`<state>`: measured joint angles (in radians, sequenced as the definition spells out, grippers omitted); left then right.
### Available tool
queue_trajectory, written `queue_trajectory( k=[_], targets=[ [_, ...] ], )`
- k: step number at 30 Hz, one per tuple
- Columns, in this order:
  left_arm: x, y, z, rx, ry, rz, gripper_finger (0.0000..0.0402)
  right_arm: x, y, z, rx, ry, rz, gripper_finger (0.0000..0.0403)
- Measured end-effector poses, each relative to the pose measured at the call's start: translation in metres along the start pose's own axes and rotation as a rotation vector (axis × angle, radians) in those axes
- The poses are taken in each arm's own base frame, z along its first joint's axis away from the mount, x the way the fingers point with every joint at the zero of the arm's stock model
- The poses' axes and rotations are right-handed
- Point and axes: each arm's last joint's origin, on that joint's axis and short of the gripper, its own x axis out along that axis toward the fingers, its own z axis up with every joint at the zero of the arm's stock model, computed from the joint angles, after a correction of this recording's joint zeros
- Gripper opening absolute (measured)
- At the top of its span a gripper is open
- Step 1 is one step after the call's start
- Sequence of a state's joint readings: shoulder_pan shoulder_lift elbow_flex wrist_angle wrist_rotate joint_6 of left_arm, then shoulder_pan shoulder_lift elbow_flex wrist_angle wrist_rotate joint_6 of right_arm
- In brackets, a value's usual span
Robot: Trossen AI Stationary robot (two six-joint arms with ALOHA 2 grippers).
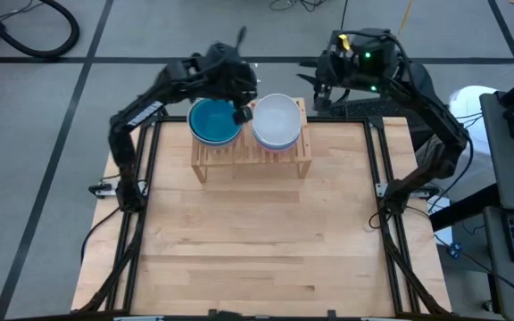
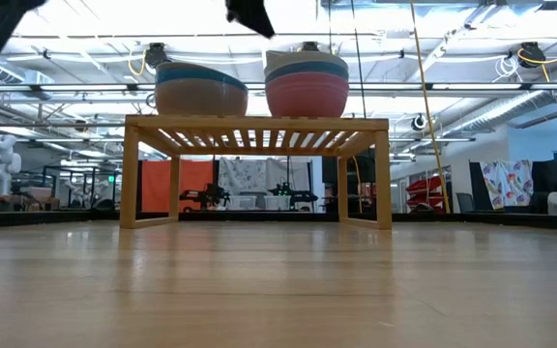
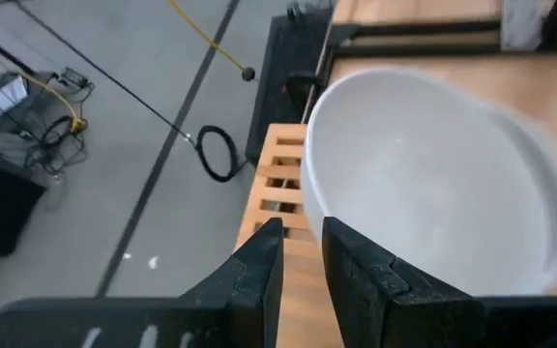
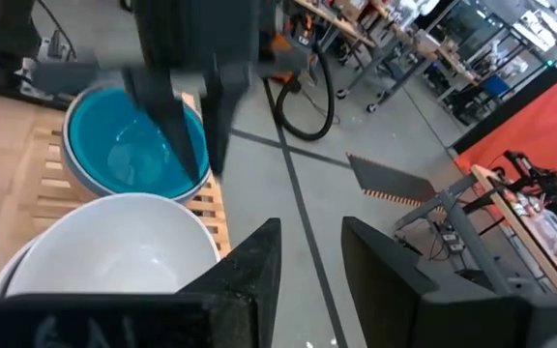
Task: Place and stack bowls onto a shelf
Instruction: Stack the white bowl on top of the white bowl on the shelf
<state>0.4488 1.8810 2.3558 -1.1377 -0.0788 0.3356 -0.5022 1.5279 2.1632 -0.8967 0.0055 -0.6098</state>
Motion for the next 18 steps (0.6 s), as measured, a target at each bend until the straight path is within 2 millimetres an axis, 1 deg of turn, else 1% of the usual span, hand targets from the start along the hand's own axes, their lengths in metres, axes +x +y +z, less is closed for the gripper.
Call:
queue_trajectory(
  k=[1,5,10,14,18],
  targets=[
    [0.011,0.0,0.0,0.028,0.011,-0.002,0.0082,-0.002,0.0,0.0,0.0,-0.003,-0.002,0.0106],
    [0.044,-0.003,0.0,0.137,0.029,-0.004,0.0081,-0.006,0.0,0.0,0.0,-0.001,-0.003,0.0106],
    [0.069,-0.005,-0.002,0.189,0.052,0.006,0.0081,-0.007,0.001,-0.002,0.02,0.017,0.009,0.0106],
    [0.077,-0.003,-0.005,0.176,0.075,-0.003,0.0081,-0.007,0.002,-0.004,0.024,0.038,0.024,0.0106],
    [0.077,-0.004,-0.005,0.169,0.07,-0.003,0.0081,-0.007,0.004,-0.005,0.023,0.055,0.035,0.0106]
  ],
)
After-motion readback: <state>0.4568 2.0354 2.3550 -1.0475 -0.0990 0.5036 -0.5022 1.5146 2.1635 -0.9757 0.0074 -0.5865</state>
